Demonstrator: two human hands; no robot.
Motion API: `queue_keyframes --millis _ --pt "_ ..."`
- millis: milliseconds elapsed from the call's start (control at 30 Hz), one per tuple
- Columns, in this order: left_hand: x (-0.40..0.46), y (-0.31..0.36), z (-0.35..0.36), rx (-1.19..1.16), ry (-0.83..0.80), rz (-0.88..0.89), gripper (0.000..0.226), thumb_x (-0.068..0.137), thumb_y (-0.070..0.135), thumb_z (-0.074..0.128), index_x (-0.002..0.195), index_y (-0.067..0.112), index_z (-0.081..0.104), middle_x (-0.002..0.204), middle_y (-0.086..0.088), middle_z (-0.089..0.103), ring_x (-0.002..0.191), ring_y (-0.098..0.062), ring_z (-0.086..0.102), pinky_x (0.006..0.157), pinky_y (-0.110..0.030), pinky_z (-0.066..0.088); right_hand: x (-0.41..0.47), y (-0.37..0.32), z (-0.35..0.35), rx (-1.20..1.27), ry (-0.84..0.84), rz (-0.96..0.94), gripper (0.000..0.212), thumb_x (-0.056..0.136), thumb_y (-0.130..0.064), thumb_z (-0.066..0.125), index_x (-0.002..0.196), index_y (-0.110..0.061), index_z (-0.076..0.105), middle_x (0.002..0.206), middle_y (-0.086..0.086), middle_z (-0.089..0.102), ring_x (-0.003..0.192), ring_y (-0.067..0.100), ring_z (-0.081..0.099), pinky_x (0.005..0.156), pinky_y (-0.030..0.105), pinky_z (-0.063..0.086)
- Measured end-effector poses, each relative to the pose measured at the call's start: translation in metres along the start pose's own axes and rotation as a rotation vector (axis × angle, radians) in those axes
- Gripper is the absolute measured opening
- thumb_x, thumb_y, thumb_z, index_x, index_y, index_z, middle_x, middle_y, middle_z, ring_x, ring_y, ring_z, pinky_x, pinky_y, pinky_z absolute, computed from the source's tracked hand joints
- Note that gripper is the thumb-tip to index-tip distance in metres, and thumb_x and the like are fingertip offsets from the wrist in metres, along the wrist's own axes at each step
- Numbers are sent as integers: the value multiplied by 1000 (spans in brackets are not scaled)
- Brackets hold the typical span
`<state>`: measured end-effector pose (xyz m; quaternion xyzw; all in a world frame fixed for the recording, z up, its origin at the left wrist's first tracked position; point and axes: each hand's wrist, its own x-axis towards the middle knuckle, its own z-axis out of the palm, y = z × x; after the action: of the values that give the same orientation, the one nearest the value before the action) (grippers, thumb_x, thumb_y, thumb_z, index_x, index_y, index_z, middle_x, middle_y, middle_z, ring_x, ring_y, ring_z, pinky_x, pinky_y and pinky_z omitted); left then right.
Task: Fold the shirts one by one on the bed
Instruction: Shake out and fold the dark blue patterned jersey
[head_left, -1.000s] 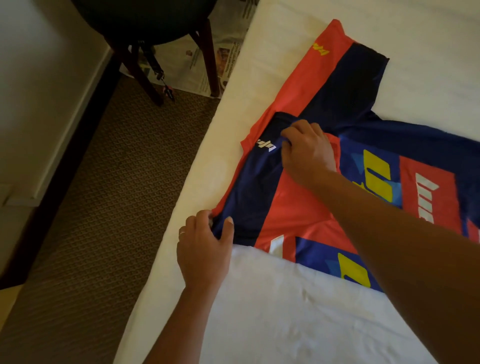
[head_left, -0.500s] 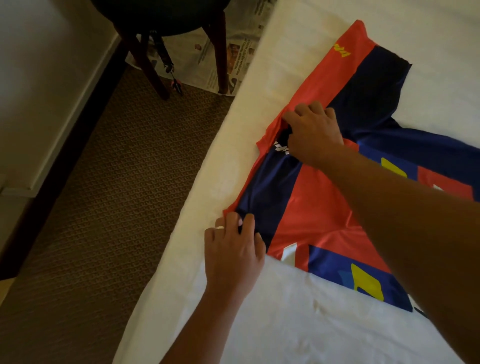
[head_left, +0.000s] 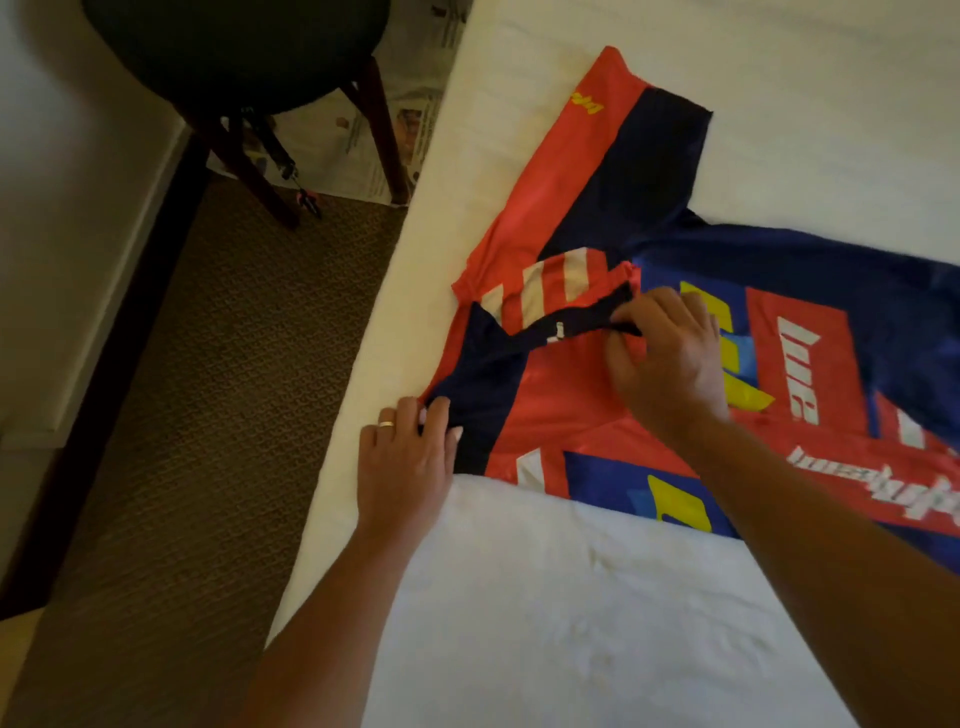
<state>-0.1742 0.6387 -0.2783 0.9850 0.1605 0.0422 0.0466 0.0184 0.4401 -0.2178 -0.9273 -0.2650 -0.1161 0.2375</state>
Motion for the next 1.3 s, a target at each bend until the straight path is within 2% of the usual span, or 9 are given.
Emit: queue_keyframes --millis 200,300,533,667,867,1000,1100,1200,1300 --pt "5 -2 -9 -128 -31 -49 43 93 28 64 132 13 53 111 -14 58 92 -35 58 73 -46 48 -106 29 -19 -7 -102 38 7 83 -12 63 86 -10 69 90 5 67 83 35 56 70 45 45" --pt "4 -1 -12 -94 11 19 50 89 22 70 136 15 54 116 -13 57 97 -34 55 75 -46 47 -132 32 -19 -30 -138 62 16 83 -15 56 86 -9 69 90 6 67 82 34 54 67 43 44" --pt "-3 -6 -6 -47 116 217 27 83 8 73 110 12 72 98 -11 63 84 -35 57 70 -44 41 -157 38 -22 -54 -172 76 15 82 -11 57 87 -7 70 90 6 65 82 33 54 67 43 45" --pt "-10 -10 -10 -93 203 281 18 92 13 65 107 13 74 98 -9 64 84 -32 58 73 -43 40 -169 44 -32 -58 -153 35 10 85 -7 61 88 -5 71 88 8 65 80 33 55 66 45 48" --pt "-25 -23 -4 -75 167 376 18 93 14 64 106 12 77 100 -7 68 85 -31 62 74 -43 42 -176 46 -33 -131 -320 34 17 78 -7 80 94 -7 76 92 7 68 84 32 61 70 43 51" --pt "-29 -16 -12 -106 129 369 17 89 20 63 90 9 76 99 -8 67 84 -29 60 74 -42 42 -172 41 -35 -109 -293 62 22 86 -26 63 92 -8 76 94 6 67 86 30 59 71 42 50" --pt "-32 1 -17 -98 115 348 29 89 26 62 109 7 74 115 -13 66 99 -32 61 82 -44 46 -163 33 -32 -107 -271 63 37 90 -33 53 108 -8 72 111 10 65 96 32 58 76 47 51" --pt "-32 19 -17 -64 12 414 48 93 33 59 134 8 63 132 -16 61 114 -34 57 90 -46 48 -153 20 -23 -174 -418 15 55 94 -43 49 139 -13 57 144 14 51 121 36 53 92 49 48" --pt "-32 28 -16 29 -98 382 41 94 36 51 120 9 67 114 -15 63 97 -34 61 81 -44 46 -151 22 -16 -241 -634 1 66 95 -55 37 150 -20 42 160 11 33 138 35 40 103 51 42"
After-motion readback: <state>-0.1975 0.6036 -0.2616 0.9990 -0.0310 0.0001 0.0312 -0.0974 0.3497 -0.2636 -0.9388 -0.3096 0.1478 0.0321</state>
